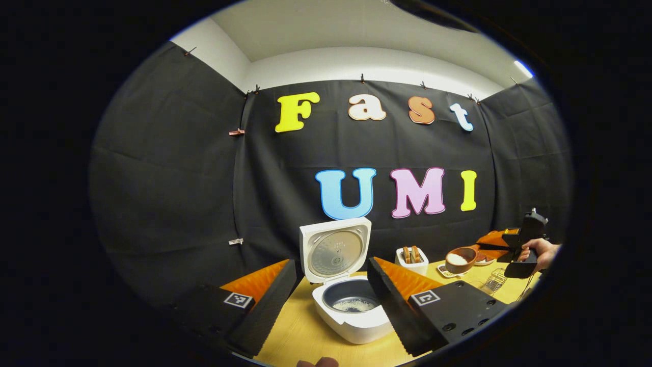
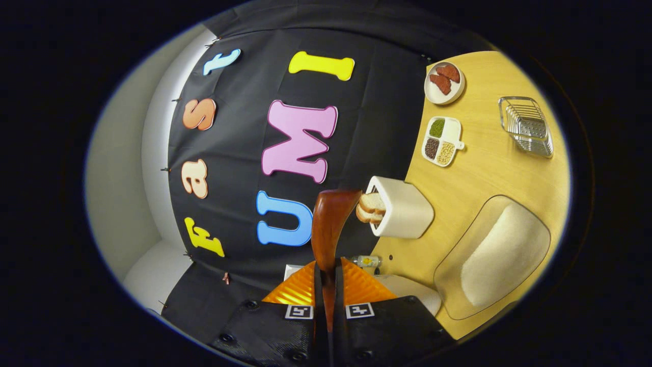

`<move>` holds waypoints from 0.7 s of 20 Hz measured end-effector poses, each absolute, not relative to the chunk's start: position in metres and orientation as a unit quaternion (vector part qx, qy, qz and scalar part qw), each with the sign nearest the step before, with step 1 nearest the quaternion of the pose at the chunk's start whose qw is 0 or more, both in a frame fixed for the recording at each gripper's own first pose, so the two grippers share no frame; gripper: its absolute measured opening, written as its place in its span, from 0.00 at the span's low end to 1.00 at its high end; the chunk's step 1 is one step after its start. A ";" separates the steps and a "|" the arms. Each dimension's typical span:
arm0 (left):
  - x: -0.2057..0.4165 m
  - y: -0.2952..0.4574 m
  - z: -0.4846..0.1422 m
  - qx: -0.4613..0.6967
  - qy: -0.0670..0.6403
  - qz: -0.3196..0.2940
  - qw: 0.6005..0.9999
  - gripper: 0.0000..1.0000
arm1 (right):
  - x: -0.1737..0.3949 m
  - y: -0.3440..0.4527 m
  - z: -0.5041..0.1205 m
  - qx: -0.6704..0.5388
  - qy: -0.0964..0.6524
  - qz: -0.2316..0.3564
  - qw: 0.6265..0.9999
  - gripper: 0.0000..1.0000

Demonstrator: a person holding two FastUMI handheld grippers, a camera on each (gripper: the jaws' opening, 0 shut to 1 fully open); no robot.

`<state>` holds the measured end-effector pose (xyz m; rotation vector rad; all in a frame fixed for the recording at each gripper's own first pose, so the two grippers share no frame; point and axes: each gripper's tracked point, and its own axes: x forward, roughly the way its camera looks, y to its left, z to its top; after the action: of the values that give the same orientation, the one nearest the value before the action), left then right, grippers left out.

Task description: Close the left gripper, press the button to open the rice cooker; take a wooden spoon from the chopstick holder with the right hand, scoop a spoonful of rice and pour it into the rice cooker, then put the wooden spoon back into the chopstick holder.

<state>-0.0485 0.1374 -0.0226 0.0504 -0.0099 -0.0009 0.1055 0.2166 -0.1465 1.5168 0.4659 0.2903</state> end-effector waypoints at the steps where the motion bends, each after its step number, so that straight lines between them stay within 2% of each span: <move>1: -0.049 0.141 -0.026 0.023 -0.003 0.001 1.000 0.97 | 0.110 0.228 -0.139 0.678 0.207 0.135 0.692 0.08; 5: -0.048 0.154 -0.036 0.016 0.005 0.008 1.000 0.97 | 0.125 0.277 -0.118 0.674 0.204 0.153 0.693 0.08; 8: -0.047 0.169 -0.041 0.015 0.009 0.017 1.000 0.97 | 0.136 0.315 -0.109 0.654 0.206 0.165 0.709 0.08; 11: -0.047 0.178 -0.044 0.012 0.009 0.021 1.000 0.97 | 0.146 0.354 -0.108 0.618 0.215 0.176 0.735 0.08; 14: -0.039 0.191 -0.053 0.014 0.015 0.030 0.999 0.97 | 0.156 0.390 -0.116 0.557 0.223 0.180 0.780 0.08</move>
<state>-0.0391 0.1908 -0.0535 0.0276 0.0305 0.0594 0.1564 0.3896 -0.1159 1.2029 0.4818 0.3893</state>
